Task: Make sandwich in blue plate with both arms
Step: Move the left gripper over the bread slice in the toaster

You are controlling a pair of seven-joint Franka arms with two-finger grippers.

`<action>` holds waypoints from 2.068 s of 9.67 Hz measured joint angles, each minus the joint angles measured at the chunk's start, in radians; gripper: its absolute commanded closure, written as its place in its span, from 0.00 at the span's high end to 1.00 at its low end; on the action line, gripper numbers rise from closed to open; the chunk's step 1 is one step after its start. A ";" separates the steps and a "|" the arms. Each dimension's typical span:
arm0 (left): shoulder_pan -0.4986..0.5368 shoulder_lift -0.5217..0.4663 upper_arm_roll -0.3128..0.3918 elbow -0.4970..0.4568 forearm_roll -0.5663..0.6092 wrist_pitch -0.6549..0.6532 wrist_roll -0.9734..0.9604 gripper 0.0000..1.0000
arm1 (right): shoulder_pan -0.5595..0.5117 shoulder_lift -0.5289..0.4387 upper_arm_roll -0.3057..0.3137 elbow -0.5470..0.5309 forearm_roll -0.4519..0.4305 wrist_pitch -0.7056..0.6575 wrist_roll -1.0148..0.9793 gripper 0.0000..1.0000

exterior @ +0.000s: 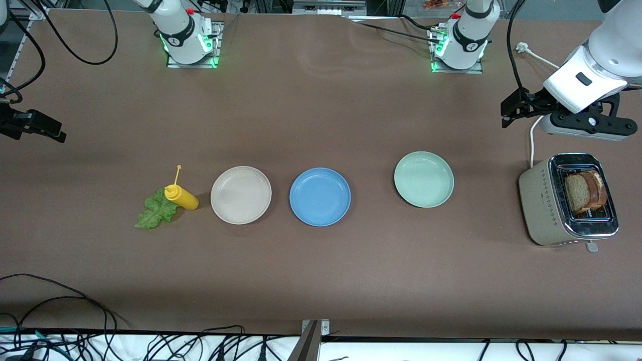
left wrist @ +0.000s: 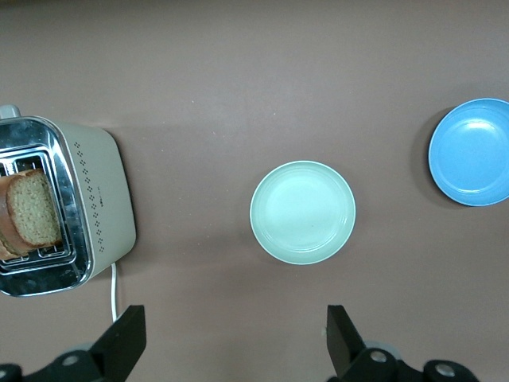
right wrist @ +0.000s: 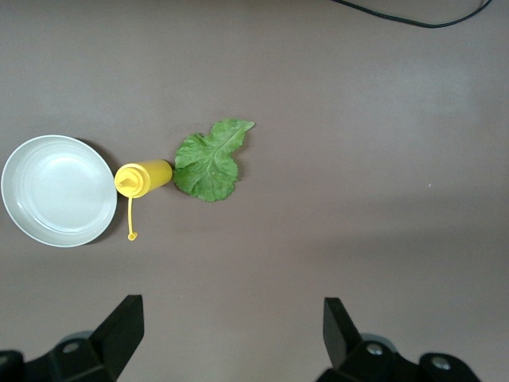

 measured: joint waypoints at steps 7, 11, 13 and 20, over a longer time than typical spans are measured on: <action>0.223 0.129 0.066 0.000 0.002 0.099 0.148 1.00 | 0.000 -0.001 -0.002 0.001 0.000 0.000 0.000 1.00; 0.291 0.275 0.067 -0.002 0.015 0.223 0.167 1.00 | 0.000 -0.002 -0.002 0.001 0.000 0.000 0.000 1.00; 0.317 0.325 0.067 -0.002 0.036 0.260 0.191 0.97 | -0.001 -0.002 -0.003 0.001 0.000 0.000 0.000 1.00; 0.324 0.383 0.060 -0.002 0.167 0.269 0.197 0.91 | -0.001 -0.002 -0.003 0.001 0.000 0.000 0.000 1.00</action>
